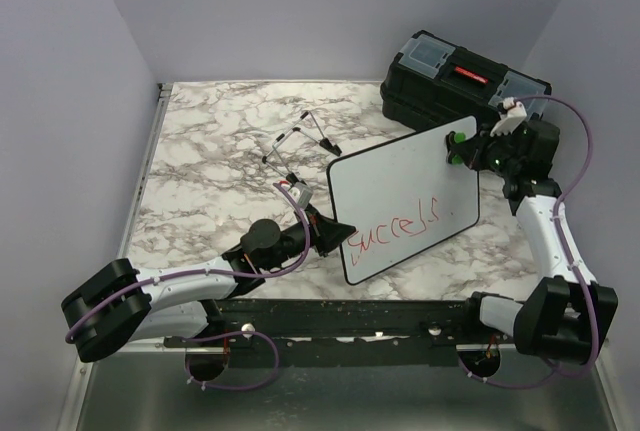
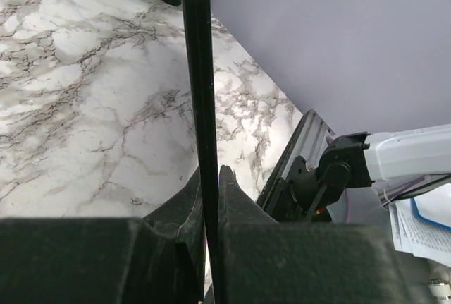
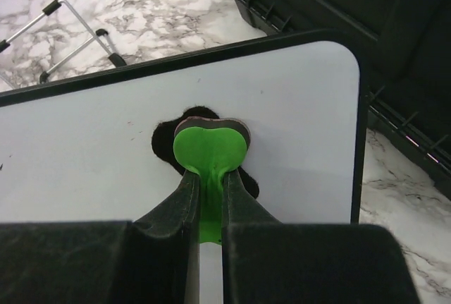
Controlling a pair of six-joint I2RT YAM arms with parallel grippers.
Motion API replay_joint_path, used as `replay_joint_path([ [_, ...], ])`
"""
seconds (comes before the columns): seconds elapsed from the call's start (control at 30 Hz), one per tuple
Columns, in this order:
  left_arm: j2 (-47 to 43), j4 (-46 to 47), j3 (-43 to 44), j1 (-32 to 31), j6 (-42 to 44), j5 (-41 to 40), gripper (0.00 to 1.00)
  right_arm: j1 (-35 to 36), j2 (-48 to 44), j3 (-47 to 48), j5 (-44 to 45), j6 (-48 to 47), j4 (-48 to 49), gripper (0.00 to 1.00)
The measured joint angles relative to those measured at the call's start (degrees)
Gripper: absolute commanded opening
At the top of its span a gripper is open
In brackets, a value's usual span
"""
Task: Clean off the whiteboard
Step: Erase the whiteboard at the center of the board.
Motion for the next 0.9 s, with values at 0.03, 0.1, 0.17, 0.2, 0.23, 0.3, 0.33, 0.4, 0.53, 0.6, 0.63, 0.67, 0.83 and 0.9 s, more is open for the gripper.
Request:
replay_joint_path([
  [0.03, 0.0, 0.0, 0.0, 0.0, 0.15, 0.04, 0.0, 0.0, -0.68, -0.33, -0.07, -0.28, -0.04, 0.01],
  [0.1, -0.02, 0.0, 0.0, 0.0, 0.35, 0.28, 0.0, -0.02, -1.75, -1.16, -1.97, -1.62, -0.46, 0.01],
  [0.17, -0.02, 0.0, 0.0, 0.0, 0.55, 0.55, 0.0, -0.02, -2.54, -2.4, -6.19, -3.13, -1.46, 0.01],
  [0.2, -0.02, 0.0, 0.0, 0.0, 0.5, 0.55, 0.0, 0.04, -2.69, -3.1, -8.63, -3.82, -1.9, 0.0],
  [0.23, -0.02, 0.0, 0.0, 0.0, 0.33, 0.55, 0.0, 0.22, -2.71, -3.69, -10.78, -4.39, -2.32, 0.01],
  [0.3, -0.02, -0.04, 0.0, 0.02, -0.04, 0.52, 0.0, 0.57, -2.69, -4.26, -13.84, -5.2, -3.43, 0.01],
  [0.33, -0.04, -0.04, 0.0, 0.02, -0.11, 0.55, 0.0, 0.79, -2.69, -4.26, -14.97, -5.51, -3.8, 0.01],
  [0.4, -0.22, -0.22, 0.0, 0.02, -0.07, 0.55, 0.0, 1.05, -2.64, -4.04, -16.57, -5.86, -4.2, 0.01],
  [0.53, -0.37, -0.33, 0.0, 0.0, 0.15, 0.55, 0.0, 1.27, -1.92, -2.23, -17.81, -6.01, -4.87, 0.01],
  [0.6, -0.39, -0.33, 0.0, 0.0, 0.39, 0.57, 0.0, 1.27, -1.64, -1.22, -18.1, -5.79, -4.85, 0.01],
  [0.63, -0.39, -0.33, 0.0, 0.0, 0.52, 0.57, 0.0, 1.29, -1.57, -0.72, -18.14, -5.44, -4.85, 0.01],
  [0.67, -0.39, -0.33, 0.0, 0.0, 0.61, 0.57, 0.0, 1.29, -1.46, -0.11, -18.14, -4.55, -4.94, 0.0],
  [0.83, -0.42, -0.37, 0.0, 0.0, 0.66, 0.57, 0.0, 1.29, -0.74, 5.38, -15.78, 0.87, -5.14, 0.01],
  [0.9, -0.44, -0.37, 0.0, 0.0, 0.66, 0.57, 0.0, 1.33, -1.36, 6.82, -11.96, 2.32, -3.85, 0.01],
])
